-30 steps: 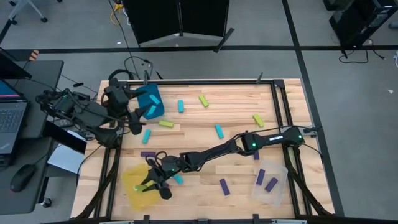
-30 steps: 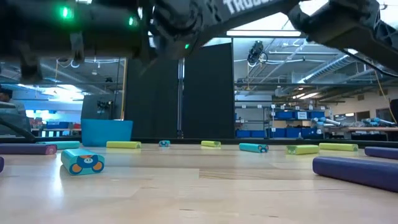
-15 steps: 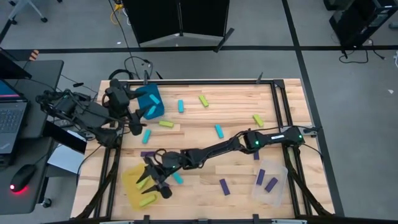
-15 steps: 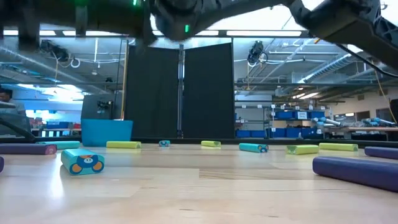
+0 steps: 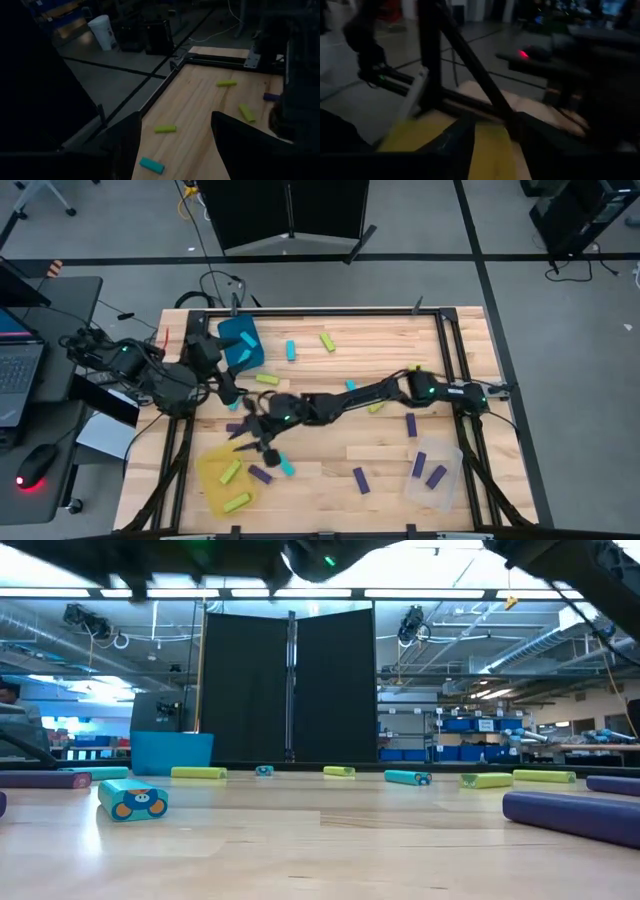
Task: Sort blocks
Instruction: Put the blue block into the blue bin
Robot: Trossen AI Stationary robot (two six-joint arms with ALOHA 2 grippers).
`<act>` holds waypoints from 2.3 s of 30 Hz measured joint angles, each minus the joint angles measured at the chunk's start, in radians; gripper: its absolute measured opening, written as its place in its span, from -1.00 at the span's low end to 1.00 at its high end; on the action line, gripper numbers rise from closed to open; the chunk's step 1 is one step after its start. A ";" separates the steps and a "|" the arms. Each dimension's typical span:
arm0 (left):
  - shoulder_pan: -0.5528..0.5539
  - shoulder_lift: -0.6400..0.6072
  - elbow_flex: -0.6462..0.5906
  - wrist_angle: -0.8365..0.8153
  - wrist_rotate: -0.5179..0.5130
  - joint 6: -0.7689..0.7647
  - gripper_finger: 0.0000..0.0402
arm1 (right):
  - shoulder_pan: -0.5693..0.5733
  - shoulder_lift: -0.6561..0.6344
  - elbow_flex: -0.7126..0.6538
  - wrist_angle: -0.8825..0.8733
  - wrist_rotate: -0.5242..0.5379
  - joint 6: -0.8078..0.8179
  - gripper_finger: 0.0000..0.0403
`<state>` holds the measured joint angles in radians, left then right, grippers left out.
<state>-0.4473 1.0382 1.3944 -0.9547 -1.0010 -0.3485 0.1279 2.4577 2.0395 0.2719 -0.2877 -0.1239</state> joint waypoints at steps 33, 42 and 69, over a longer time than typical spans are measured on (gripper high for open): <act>0.625 0.462 -0.260 0.417 0.811 0.267 0.09 | 0.029 -1.271 -1.716 0.594 0.849 0.105 -0.39; 0.569 0.612 -0.220 0.400 0.953 0.350 0.09 | 0.028 -1.303 -1.723 0.590 0.848 -0.021 -0.40; 0.044 0.740 -0.218 0.314 0.951 0.348 0.09 | -0.027 -1.300 -1.723 0.593 0.799 -0.170 -0.39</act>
<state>-0.4035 1.7778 1.1768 -0.6409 -0.0502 -0.0008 0.1013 1.1576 0.3164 0.8652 0.5114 -0.2939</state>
